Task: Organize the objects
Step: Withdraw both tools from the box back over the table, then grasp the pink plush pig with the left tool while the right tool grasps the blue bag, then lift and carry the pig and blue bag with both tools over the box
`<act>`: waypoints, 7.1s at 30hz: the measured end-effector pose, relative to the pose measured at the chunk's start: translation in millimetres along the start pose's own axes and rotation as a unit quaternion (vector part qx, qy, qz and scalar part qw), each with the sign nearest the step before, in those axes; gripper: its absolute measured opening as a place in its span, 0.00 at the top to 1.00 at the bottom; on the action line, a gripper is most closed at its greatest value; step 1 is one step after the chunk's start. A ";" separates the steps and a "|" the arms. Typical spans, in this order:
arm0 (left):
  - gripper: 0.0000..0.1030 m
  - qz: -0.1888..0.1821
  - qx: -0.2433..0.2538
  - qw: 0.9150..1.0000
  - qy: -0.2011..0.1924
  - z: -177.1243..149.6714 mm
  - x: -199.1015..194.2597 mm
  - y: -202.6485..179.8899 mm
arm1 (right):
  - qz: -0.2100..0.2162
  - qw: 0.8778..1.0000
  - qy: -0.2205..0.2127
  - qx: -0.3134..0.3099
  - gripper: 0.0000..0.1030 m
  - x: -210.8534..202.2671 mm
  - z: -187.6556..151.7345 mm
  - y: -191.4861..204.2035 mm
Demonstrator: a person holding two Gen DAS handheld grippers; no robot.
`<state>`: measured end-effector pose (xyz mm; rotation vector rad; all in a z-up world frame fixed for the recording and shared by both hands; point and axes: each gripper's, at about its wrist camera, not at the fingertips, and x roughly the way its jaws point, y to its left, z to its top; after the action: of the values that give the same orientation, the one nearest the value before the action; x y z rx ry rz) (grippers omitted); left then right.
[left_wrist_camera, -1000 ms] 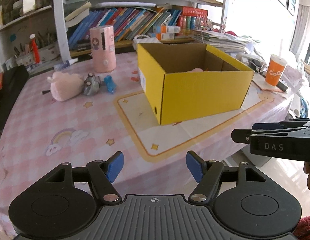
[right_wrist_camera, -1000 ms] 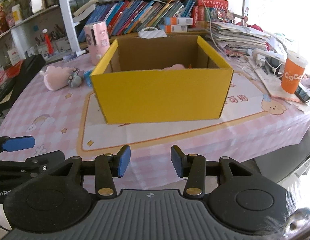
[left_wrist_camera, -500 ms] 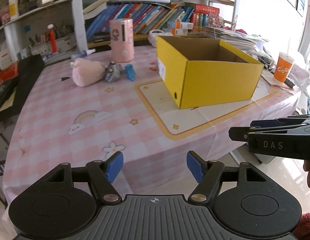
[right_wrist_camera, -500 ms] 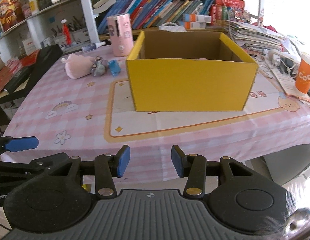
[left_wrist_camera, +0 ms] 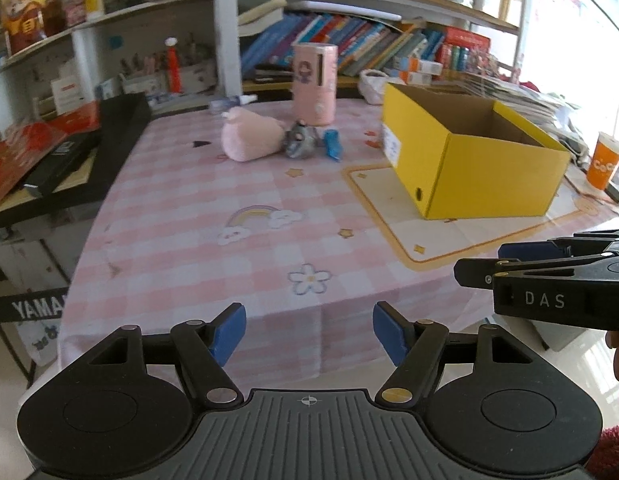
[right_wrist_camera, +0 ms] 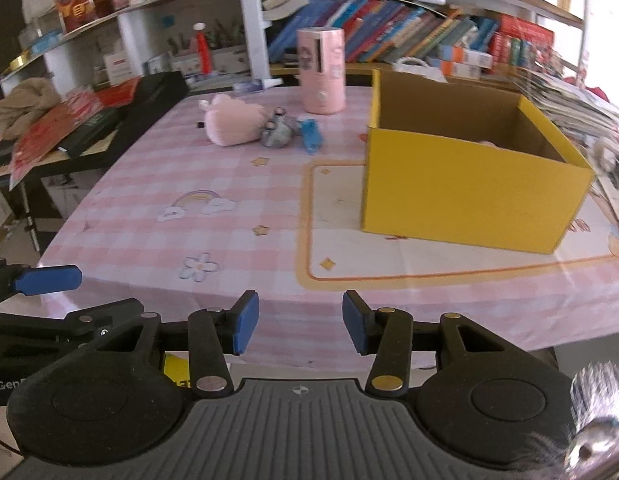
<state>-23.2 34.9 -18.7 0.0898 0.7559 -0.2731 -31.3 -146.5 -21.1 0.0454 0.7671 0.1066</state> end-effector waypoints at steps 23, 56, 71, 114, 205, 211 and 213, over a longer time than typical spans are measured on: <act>0.30 0.028 -0.033 0.999 -0.015 9.6 3.3 37.5 | 0.032 0.998 -0.009 -0.046 0.55 23.0 26.4 43.0; 0.30 0.060 -0.059 0.996 -0.014 117.7 119.9 52.1 | 0.051 0.997 -0.014 -0.057 0.55 146.3 151.4 -3.6; 0.25 0.065 -0.045 0.997 -0.021 151.0 156.4 50.3 | 0.044 0.997 -0.025 -0.055 0.54 181.8 188.5 -20.2; 0.09 0.043 -0.118 0.992 0.030 197.6 293.6 76.8 | -0.030 0.998 0.045 0.031 0.75 288.4 202.2 -36.2; 0.26 -0.186 0.059 0.981 0.006 26.7 22.2 -64.2 | -0.138 0.982 -0.032 0.126 0.75 -41.1 -32.3 -67.4; 0.26 -0.200 0.081 0.976 0.010 33.4 29.6 -85.3 | -0.155 0.976 -0.029 0.153 0.75 -44.5 -35.2 -91.2; 0.26 -0.199 0.083 0.976 0.009 36.3 31.6 -88.7 | -0.157 0.974 -0.028 0.161 0.75 -43.3 -33.2 -98.3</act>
<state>-1.7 -63.5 -12.6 0.0992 0.7639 -0.7182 -77.6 -248.9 -22.9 0.2329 0.7198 -0.3201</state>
